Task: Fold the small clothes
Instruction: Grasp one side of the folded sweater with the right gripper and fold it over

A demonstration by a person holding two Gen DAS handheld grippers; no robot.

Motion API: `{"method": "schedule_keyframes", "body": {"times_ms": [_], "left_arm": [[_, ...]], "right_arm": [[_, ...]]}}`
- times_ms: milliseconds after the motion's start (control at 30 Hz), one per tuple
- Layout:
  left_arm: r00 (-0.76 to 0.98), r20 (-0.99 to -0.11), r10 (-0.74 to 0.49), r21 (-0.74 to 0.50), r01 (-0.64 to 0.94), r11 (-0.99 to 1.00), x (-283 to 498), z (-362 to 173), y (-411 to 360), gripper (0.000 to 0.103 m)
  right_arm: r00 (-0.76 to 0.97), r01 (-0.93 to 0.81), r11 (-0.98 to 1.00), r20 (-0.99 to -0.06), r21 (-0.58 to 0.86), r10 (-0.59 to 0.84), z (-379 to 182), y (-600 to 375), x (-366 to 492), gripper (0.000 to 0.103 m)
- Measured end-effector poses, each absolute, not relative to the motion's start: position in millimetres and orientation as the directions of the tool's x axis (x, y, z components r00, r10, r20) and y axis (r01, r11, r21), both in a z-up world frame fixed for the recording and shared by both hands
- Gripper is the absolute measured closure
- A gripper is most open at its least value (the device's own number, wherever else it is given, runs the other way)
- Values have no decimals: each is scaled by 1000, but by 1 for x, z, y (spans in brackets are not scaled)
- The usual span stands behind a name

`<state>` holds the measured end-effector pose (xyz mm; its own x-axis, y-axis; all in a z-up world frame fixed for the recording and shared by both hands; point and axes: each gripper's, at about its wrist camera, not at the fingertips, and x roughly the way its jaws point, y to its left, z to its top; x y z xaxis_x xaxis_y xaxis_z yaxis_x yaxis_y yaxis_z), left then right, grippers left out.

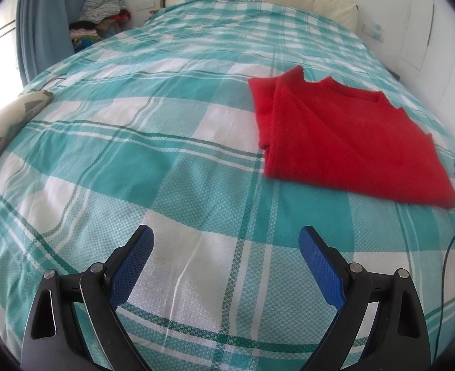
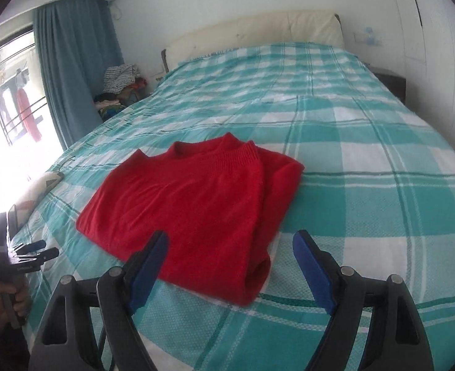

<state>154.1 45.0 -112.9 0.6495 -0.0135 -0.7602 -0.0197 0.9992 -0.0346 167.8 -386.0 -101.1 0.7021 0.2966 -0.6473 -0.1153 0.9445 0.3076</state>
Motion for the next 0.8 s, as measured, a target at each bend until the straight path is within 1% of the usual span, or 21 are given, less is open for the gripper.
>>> {"method": "schedule_keyframes", "body": {"times_ms": [67, 133, 167, 200, 233, 267, 300, 367, 433, 567, 667, 800], "left_arm": [[647, -762, -18, -44, -23, 999, 156, -112, 48, 7], [643, -766, -29, -57, -23, 998, 158, -110, 50, 7], [641, -767, -35, -65, -23, 998, 159, -110, 51, 7], [639, -768, -40, -72, -23, 997, 159, -109, 52, 7], [637, -769, -44, -79, -26, 997, 159, -108, 54, 7], [634, -772, -50, -87, -27, 996, 159, -107, 55, 7], [632, -773, -59, -98, -27, 995, 159, -107, 58, 7], [625, -777, -78, -122, -28, 992, 157, -105, 63, 7], [618, -780, -99, -149, -30, 988, 156, -102, 69, 7], [612, -779, -135, -204, -43, 978, 156, -98, 81, 7], [625, -773, -104, -190, -72, 979, 157, -95, 90, 7], [649, -759, -44, -158, -118, 980, 157, -90, 103, 7]], "right_arm": [[667, -60, 923, -673, 381, 321, -121, -394, 193, 29], [661, -2, 891, -668, 453, 342, -134, -400, 209, 32], [649, 4, 868, -662, 496, 375, -139, -400, 217, 34], [631, 12, 859, -670, 511, 390, -143, -398, 224, 38], [617, 22, 868, -690, 497, 379, -144, -393, 231, 54], [602, 31, 884, -715, 467, 357, -143, -388, 236, 83], [588, 46, 900, -740, 433, 326, -141, -382, 240, 91], [587, 52, 900, -743, 432, 323, -125, -371, 241, 92], [599, 17, 873, -704, 487, 381, -100, -356, 242, 92], [596, -62, 842, -657, 536, 462, -58, -304, 258, 92], [573, -77, 820, -648, 567, 502, -51, -255, 277, 92], [537, -113, 818, -657, 565, 528, -63, -187, 299, 92]]}}
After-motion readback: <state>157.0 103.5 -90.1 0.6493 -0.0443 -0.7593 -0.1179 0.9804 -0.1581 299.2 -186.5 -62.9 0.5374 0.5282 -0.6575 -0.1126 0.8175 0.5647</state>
